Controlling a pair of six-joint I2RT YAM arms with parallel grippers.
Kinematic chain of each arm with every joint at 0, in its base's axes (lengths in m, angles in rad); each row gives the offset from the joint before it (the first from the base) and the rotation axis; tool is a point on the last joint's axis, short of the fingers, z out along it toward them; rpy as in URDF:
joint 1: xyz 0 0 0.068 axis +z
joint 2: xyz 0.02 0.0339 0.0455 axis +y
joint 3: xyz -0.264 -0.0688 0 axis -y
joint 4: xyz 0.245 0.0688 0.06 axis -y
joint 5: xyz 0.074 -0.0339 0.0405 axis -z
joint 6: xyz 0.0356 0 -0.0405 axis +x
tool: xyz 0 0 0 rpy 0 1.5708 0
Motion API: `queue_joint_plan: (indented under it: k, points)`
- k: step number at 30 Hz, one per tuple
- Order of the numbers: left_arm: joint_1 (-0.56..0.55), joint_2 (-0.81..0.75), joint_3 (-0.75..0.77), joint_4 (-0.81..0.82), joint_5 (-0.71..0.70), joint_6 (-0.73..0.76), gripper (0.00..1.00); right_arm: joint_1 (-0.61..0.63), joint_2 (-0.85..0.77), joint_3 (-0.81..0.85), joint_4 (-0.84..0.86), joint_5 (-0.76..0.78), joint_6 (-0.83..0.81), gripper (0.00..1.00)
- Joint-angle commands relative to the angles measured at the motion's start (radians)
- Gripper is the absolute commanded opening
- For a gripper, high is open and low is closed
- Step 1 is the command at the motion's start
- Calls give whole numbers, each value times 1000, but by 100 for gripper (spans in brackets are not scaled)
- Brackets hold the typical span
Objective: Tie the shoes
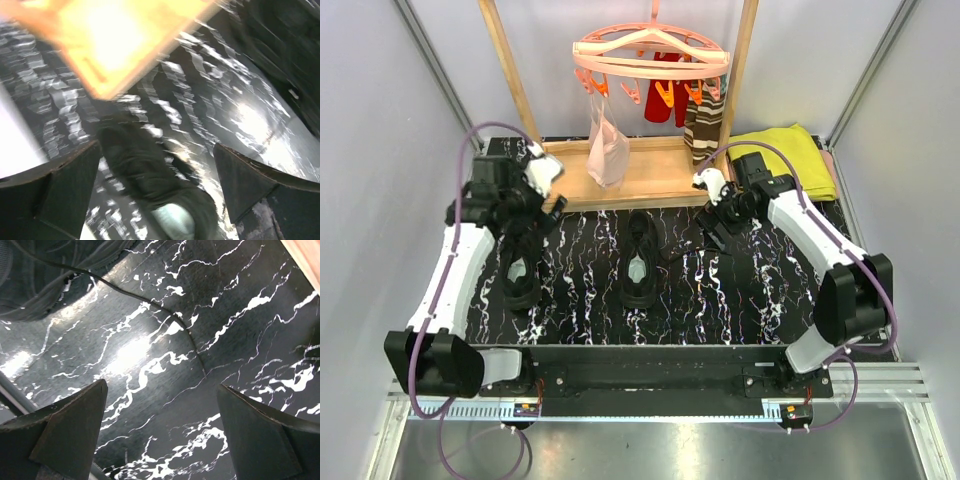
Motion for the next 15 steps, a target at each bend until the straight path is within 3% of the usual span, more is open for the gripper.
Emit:
queue_joint_plan:
  k: [1, 7, 15]
  points:
    - [-82, 11, -143, 0, 150, 150, 99, -2, 69, 61, -32, -17, -82, 100]
    - [-185, 77, -312, 69, 107, 277, 92, 0, 147, 87, -97, -31, -122, 100]
    - [-224, 115, -434, 72, 16, 428, 83, -6, 175, 55, -97, 5, -140, 100]
